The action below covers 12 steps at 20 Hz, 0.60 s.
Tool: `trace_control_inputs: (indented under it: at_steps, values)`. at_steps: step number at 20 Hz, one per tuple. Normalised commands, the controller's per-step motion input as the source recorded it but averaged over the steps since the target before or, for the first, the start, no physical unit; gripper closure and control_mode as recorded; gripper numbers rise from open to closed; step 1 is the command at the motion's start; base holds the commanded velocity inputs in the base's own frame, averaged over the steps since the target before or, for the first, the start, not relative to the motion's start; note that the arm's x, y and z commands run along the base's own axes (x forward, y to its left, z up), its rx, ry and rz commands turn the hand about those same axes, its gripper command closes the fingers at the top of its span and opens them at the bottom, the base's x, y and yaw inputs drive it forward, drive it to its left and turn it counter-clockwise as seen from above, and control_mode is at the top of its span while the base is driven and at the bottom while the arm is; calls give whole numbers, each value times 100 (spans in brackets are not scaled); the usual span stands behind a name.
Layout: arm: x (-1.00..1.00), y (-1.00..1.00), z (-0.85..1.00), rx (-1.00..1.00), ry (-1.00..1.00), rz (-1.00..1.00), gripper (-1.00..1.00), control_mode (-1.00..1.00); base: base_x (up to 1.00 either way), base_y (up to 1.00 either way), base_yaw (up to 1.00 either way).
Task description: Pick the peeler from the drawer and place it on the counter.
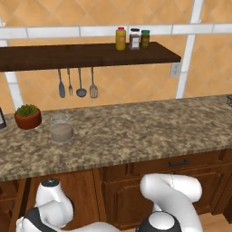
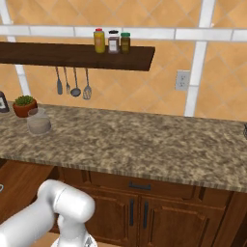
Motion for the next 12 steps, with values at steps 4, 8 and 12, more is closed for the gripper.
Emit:
trace_control_inputs:
  at_steps: [4, 8, 12]
  values:
    - [93, -11, 0, -3, -17, -9, -100, -100, 0, 0, 0]
    - [81, -3, -17, -7, -15, -6, -100, -100, 0, 0, 0]
    - [10, 0, -35, -7, -3, 0, -100, -100, 0, 0, 0]
